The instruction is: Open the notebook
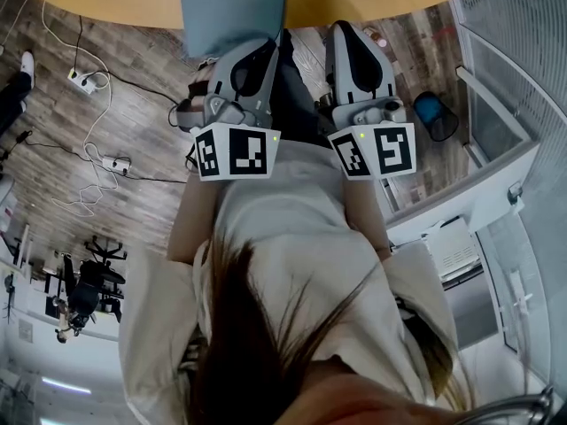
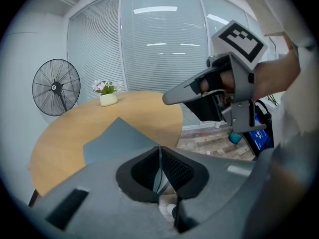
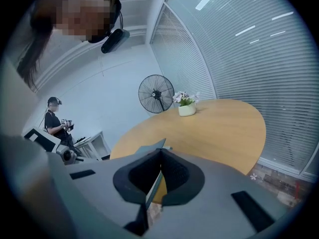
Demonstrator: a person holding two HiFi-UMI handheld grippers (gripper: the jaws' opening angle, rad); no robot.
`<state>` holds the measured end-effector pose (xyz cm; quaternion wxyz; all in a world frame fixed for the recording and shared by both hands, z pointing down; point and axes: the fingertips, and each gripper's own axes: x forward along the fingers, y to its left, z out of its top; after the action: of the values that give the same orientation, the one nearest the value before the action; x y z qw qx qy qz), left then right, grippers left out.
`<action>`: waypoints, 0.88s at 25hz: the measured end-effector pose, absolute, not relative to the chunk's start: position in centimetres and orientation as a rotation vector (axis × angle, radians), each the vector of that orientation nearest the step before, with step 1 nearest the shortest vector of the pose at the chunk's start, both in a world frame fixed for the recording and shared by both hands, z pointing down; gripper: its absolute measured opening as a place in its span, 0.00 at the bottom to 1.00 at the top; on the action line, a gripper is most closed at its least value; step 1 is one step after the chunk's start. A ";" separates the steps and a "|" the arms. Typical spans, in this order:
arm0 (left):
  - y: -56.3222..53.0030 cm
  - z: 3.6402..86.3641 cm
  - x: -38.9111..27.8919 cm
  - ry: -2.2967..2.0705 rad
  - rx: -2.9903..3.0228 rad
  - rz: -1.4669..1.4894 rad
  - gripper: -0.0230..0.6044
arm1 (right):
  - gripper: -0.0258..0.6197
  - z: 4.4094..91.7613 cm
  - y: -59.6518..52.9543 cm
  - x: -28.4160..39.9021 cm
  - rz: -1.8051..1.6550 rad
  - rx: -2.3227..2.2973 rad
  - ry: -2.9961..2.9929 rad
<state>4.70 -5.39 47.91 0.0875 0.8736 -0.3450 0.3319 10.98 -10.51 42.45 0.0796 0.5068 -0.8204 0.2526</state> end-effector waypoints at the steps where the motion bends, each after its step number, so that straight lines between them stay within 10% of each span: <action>1: -5.4 47.8 4.5 -1.029 2.602 0.977 0.08 | 0.04 42.4 -10.5 10.7 0.754 1.509 -2.460; 22: -5.9 44.9 2.9 -1.185 2.551 0.872 0.08 | 0.04 41.5 -11.8 9.2 0.669 1.354 -2.516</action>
<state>2.94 -5.92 44.92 0.0982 0.8620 -0.4004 0.2948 9.18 -11.79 41.54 0.1031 0.4590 -0.8529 0.2267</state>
